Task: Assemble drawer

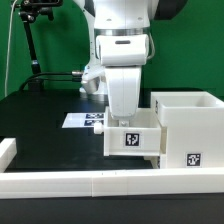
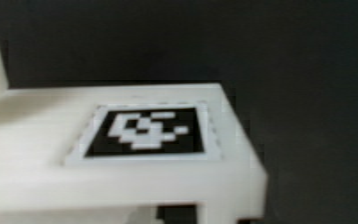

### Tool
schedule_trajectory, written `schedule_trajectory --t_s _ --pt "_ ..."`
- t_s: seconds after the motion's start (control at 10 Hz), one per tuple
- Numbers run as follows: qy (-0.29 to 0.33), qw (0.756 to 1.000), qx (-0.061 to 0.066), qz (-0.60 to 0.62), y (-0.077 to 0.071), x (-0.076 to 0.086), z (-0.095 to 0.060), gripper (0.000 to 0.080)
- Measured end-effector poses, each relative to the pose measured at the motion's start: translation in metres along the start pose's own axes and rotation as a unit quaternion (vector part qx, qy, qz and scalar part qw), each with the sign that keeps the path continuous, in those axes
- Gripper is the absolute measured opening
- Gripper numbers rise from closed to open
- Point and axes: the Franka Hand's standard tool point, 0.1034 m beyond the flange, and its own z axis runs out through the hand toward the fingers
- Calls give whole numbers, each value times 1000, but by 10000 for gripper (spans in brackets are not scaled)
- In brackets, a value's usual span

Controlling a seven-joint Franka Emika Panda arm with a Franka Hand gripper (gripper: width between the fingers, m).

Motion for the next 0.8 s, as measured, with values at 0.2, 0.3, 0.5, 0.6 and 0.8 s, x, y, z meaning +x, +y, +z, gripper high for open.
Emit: schedule_trajectory --t_s 0.2,0.3,0.5,0.6,0.8 --pt "0 1000 3 -20 -3 -3 2 42" --pt "-2 1000 2 -24 -4 -3 1 42" --pt "-6 1000 -2 -26 -7 -3 -7 42" --pt "-6 1000 1 -24 -7 -4 -4 42" --pt "-5 1000 2 -24 -8 -5 -3 42"
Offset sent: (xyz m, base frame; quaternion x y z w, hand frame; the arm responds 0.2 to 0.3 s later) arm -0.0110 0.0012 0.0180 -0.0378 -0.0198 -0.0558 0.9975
